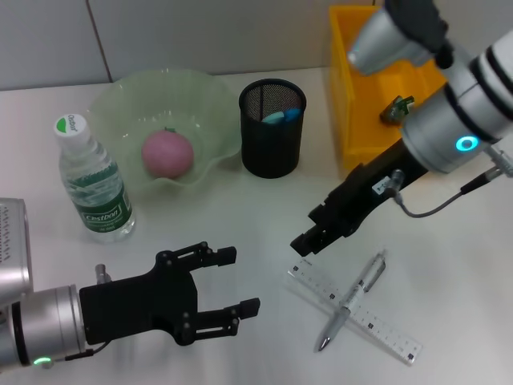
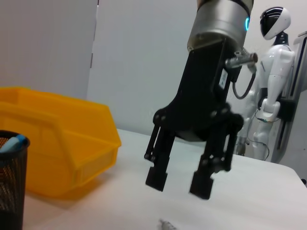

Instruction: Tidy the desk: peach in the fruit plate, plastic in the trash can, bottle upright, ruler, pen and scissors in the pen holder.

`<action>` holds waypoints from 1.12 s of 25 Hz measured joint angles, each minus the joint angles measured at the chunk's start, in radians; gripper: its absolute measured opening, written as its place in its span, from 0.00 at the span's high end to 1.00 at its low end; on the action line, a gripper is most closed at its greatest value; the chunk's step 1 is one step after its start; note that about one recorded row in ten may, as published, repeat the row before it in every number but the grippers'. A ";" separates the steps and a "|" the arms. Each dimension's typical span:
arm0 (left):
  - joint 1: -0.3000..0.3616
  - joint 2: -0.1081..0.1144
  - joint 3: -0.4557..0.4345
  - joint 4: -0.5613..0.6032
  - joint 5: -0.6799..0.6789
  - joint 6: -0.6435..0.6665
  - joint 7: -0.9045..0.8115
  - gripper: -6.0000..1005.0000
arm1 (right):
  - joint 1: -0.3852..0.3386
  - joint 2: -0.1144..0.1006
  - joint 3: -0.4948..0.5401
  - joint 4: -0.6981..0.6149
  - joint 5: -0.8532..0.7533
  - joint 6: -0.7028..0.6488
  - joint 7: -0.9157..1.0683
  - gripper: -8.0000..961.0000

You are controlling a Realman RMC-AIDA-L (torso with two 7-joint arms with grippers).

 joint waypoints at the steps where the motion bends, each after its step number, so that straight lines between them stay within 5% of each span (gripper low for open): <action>1: 0.000 0.000 -0.002 0.000 0.004 -0.008 -0.001 0.20 | 0.000 0.000 0.000 0.000 0.000 0.000 0.000 0.34; 18: 0.005 0.006 -0.004 0.000 0.023 -0.030 -0.024 0.20 | 0.007 0.007 -0.411 -0.019 -0.118 0.180 0.347 0.34; 28: 0.002 0.007 -0.007 -0.001 0.064 -0.025 -0.016 0.20 | 0.023 0.007 -0.466 -0.001 -0.120 0.221 0.386 0.34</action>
